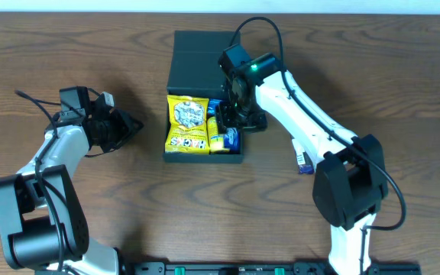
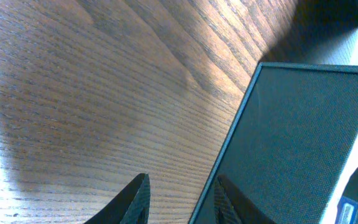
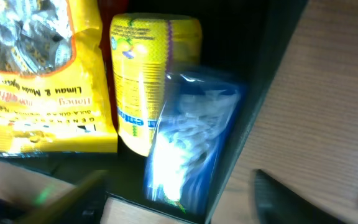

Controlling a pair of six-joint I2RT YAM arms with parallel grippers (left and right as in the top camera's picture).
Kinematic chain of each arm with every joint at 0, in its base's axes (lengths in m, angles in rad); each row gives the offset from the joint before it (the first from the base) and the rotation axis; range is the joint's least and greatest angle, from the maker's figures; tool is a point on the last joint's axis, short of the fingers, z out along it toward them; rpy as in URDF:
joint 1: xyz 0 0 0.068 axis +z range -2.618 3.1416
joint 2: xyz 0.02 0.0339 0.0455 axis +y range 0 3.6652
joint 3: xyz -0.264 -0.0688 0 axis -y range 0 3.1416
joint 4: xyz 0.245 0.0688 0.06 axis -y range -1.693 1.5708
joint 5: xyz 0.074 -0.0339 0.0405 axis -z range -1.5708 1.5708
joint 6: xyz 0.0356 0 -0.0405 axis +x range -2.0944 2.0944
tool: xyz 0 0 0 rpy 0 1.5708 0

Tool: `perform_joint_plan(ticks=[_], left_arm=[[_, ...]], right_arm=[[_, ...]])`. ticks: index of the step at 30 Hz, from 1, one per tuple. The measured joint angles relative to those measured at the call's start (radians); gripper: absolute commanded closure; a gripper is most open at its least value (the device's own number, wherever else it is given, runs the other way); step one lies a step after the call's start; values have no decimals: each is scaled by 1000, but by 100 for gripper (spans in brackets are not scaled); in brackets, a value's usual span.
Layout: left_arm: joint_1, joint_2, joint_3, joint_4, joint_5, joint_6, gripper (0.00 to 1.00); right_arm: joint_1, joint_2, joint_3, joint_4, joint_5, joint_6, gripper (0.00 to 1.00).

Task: Pack container
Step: 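Carry the blue mint tin into the box beside the yellow jar, then move the right gripper to the blue-wrapped bar and grasp it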

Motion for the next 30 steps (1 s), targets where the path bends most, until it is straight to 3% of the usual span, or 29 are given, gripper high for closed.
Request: perform_joint_plan(ticks=[18, 23, 27, 30], left_arm=[[0, 0, 0, -1, 0, 25, 65], [0, 0, 0, -1, 0, 38, 65], [0, 0, 0, -1, 0, 42, 65], [0, 0, 0, -1, -5, 45, 65]], right_arm=[[-13, 0, 78, -47, 66, -6, 21], [-104, 0, 148, -91, 142, -12, 24], [-216, 0, 151, -160, 215, -42, 35], [-278, 0, 147, -185, 289, -71, 37]])
